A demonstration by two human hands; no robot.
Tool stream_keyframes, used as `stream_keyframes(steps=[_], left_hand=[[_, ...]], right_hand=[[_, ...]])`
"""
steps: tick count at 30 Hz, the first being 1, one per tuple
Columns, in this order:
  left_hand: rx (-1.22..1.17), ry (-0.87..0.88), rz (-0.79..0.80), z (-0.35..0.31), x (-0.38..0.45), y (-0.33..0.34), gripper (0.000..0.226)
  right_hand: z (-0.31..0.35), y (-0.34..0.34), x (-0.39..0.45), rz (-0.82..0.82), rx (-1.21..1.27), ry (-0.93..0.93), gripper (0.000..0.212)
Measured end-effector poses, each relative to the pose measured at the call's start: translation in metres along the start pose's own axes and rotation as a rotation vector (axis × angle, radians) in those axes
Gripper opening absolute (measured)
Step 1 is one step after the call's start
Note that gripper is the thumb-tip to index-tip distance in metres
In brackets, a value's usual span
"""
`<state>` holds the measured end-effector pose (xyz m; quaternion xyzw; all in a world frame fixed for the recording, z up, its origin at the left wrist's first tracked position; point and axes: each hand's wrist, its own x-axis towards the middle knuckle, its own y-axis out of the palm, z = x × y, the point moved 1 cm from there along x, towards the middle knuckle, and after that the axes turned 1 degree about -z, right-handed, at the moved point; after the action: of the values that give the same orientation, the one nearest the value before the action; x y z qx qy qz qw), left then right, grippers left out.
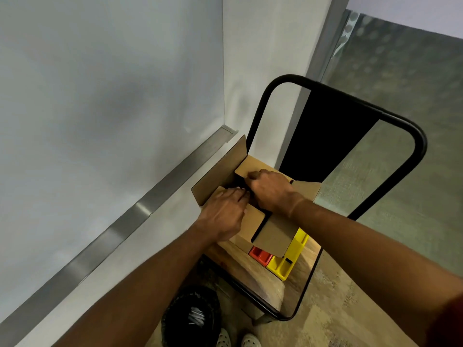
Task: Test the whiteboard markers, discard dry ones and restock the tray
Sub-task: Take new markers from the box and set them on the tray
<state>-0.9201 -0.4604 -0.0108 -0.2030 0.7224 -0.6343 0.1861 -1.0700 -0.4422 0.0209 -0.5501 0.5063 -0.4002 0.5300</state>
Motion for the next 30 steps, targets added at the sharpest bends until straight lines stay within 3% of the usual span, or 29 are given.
stream_keyframes(steps=[4,9,17,30], left_hand=[[0.022,0.021,-0.005,0.003,0.002,0.001,0.035],[-0.002,0.054,-0.15,0.004,0.0,-0.008,0.027],[-0.027,0.157,-0.281,0.008,-0.035,-0.042,0.02],[-0.089,0.175,-0.19,0.012,-0.112,-0.024,0.026]], right_hand=[[0.001,0.005,0.001,-0.008,-0.04,0.041,0.027],[-0.009,-0.002,0.001,-0.061,-0.003,0.111,0.026],[-0.058,-0.026,0.007,-0.327,0.472,0.391,0.032],[-0.09,-0.008,0.026,-0.334,0.635,0.549,0.031]])
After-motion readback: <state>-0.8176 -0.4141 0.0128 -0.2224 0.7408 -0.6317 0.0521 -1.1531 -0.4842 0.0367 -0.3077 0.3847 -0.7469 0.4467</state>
